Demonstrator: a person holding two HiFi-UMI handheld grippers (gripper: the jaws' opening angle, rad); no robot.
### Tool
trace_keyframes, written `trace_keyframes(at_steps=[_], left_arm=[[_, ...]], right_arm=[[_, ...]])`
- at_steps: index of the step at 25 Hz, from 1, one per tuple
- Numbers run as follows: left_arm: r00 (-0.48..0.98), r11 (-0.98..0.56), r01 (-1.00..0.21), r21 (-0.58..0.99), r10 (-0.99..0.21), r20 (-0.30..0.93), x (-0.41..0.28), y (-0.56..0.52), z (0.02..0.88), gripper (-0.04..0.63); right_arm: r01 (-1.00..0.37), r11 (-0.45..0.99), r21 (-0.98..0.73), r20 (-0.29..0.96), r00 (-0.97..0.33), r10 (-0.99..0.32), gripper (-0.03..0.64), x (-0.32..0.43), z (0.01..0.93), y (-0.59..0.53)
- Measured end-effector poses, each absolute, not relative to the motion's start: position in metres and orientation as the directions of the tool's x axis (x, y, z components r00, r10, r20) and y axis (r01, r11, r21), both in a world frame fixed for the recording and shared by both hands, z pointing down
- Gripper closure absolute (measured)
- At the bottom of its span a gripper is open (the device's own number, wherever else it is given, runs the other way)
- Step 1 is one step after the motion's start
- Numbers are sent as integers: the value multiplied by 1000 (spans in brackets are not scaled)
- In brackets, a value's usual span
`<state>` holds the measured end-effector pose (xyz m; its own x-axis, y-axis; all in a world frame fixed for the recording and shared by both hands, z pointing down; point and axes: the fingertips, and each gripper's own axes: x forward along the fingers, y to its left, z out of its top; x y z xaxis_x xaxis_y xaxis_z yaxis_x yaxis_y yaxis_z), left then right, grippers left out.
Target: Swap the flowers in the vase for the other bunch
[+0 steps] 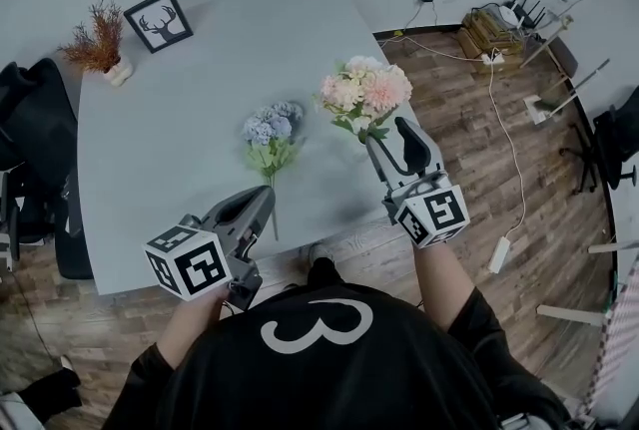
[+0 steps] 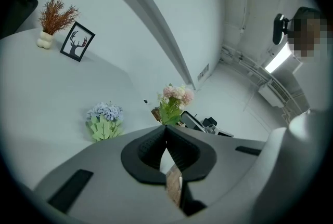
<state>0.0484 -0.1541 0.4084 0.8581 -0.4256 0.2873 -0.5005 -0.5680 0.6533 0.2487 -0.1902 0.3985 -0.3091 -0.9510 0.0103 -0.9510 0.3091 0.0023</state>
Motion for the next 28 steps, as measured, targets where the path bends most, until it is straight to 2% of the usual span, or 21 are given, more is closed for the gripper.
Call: trace_keyframes(at_steps=[6,13,18,21,24,28], left_arm=[[867,-618,-483,620,-435,241,40,-128,386,584],[883,-678,-454,578,-428,192,27,-94,358,584],[888,-724,-450,523,-421,183,15,-65,344,584],[891,-743,-448,497,-420,176,7,-53,337,584],[890,-766,-452,457,-420,177,-1,-43,334,584],[892,-776,-449,443,-418,170,-6,-33,334,584]], right_arm=[[-960,280,1,-1,-280,-960,387,249,369,-150],[-899,438,-4,-8,-438,-899,393,186,327,-91],[-836,544,-70,-20,-544,-839,501,140,311,-49],[-800,580,-155,30,-591,-806,588,119,316,-32],[-755,606,-250,113,-644,-757,607,99,332,-17],[-721,634,-279,175,-687,-705,607,78,347,-1]])
